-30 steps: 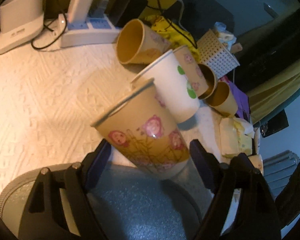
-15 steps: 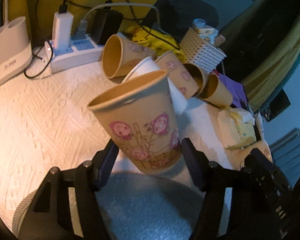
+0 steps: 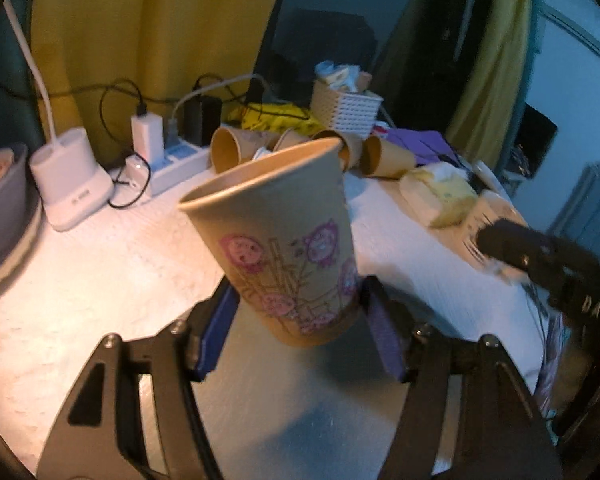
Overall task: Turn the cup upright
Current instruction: 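Lift and rotate the cup upright with the left gripper over the mat, then lower the upright cup onto the grey mat and open the left gripper, then withdraw the left gripper away from the standing cup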
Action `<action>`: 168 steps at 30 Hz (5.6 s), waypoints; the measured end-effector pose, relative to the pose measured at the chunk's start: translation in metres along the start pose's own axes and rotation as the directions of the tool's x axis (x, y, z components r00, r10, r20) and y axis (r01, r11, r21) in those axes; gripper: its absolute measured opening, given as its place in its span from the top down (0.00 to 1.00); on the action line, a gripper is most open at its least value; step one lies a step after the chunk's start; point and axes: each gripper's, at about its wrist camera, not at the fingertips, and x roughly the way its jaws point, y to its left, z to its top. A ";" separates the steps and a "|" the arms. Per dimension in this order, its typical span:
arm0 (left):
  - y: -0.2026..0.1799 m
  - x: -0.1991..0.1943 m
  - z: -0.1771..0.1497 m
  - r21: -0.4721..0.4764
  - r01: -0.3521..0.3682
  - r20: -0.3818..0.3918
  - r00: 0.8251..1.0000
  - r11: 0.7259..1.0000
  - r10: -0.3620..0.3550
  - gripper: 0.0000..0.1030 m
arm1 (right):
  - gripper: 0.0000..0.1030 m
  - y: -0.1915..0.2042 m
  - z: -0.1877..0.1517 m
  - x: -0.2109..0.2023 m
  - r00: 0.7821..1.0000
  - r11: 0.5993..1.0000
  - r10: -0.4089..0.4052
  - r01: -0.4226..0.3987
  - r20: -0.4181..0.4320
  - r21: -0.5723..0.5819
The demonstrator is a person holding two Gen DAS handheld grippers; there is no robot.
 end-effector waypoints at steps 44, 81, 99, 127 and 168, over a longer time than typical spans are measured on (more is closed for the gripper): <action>-0.076 -0.167 -0.141 0.503 0.146 0.103 0.969 0.852 -0.227 0.38 | 0.29 0.119 -0.087 -0.124 0.924 0.924 0.381 -0.380 -0.026 0.029; 0.020 -0.080 -0.106 0.064 0.086 -0.107 0.991 0.994 -0.079 0.20 | 0.34 0.105 -0.056 0.003 0.998 0.989 0.061 -0.063 -0.017 -0.137; 0.038 -0.082 -0.105 -0.027 0.031 -0.092 0.995 0.999 -0.033 0.20 | 0.34 0.110 -0.089 -0.007 0.999 0.991 -0.045 0.043 -0.018 -0.130; 0.015 -0.132 -0.127 -0.050 0.081 -0.061 0.995 0.995 -0.084 0.20 | 0.29 0.117 -0.126 -0.073 0.999 0.998 -0.041 0.040 -0.009 -0.043; -0.043 -0.252 -0.113 0.107 0.055 0.236 0.969 0.993 -0.079 0.20 | 0.29 0.133 -0.127 -0.216 0.965 0.993 -0.105 0.115 0.241 -0.028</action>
